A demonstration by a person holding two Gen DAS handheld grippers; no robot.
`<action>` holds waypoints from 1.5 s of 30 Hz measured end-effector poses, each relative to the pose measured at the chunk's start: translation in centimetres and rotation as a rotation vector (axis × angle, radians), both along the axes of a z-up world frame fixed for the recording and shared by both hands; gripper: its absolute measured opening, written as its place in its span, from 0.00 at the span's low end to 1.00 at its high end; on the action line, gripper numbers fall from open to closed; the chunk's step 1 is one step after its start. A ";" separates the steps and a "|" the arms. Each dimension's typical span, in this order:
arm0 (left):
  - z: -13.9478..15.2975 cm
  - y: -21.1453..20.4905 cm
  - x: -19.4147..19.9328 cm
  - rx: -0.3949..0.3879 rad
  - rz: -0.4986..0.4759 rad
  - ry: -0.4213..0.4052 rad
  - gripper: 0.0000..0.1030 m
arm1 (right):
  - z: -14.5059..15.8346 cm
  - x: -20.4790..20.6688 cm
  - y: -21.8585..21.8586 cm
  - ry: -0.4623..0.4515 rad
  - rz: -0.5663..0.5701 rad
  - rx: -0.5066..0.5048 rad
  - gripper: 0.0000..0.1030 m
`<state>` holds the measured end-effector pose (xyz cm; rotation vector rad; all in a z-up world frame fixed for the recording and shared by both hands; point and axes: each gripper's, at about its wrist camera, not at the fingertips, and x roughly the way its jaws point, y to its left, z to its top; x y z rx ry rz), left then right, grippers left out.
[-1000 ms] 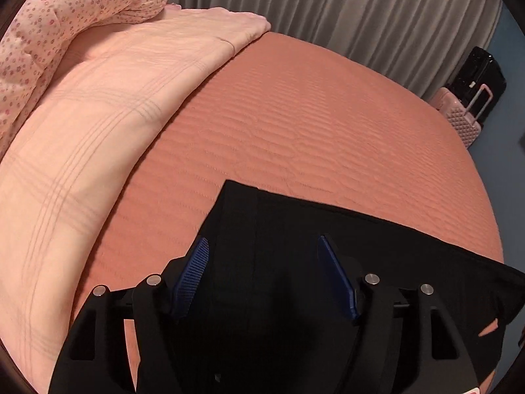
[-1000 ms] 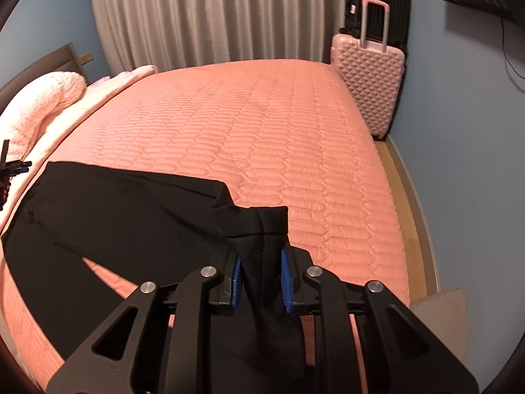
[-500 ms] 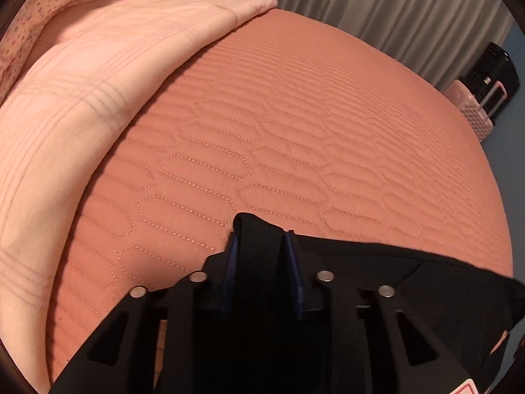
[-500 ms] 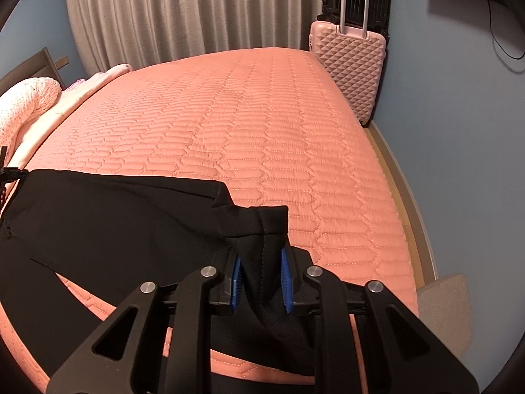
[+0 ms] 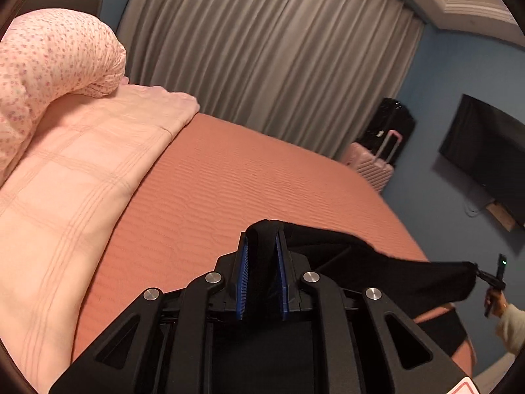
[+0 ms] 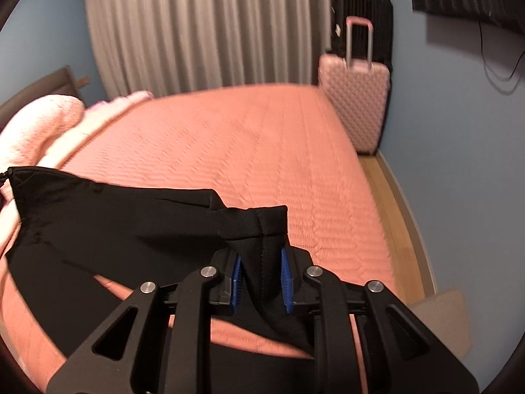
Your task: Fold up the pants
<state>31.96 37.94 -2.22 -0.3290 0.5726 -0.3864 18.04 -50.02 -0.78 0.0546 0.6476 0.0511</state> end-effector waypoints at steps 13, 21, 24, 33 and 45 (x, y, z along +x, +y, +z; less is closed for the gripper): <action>-10.3 3.1 -19.6 0.246 0.116 0.433 0.13 | -9.0 -12.8 -6.4 0.274 -0.242 -0.060 0.56; -6.6 2.2 -19.8 0.261 0.299 0.355 0.22 | -6.0 -16.3 -5.2 0.156 -0.292 0.068 0.78; -6.6 -2.0 -19.4 0.207 0.265 0.331 0.46 | -6.4 -16.1 -1.4 0.144 -0.241 0.059 0.78; -15.2 -2.8 -21.7 -0.094 0.395 0.479 0.46 | -7.2 -14.0 11.7 0.170 0.017 0.094 0.78; -16.2 -0.3 -18.1 -0.170 0.458 0.391 0.20 | -7.3 -12.6 24.0 0.219 0.217 -0.022 0.78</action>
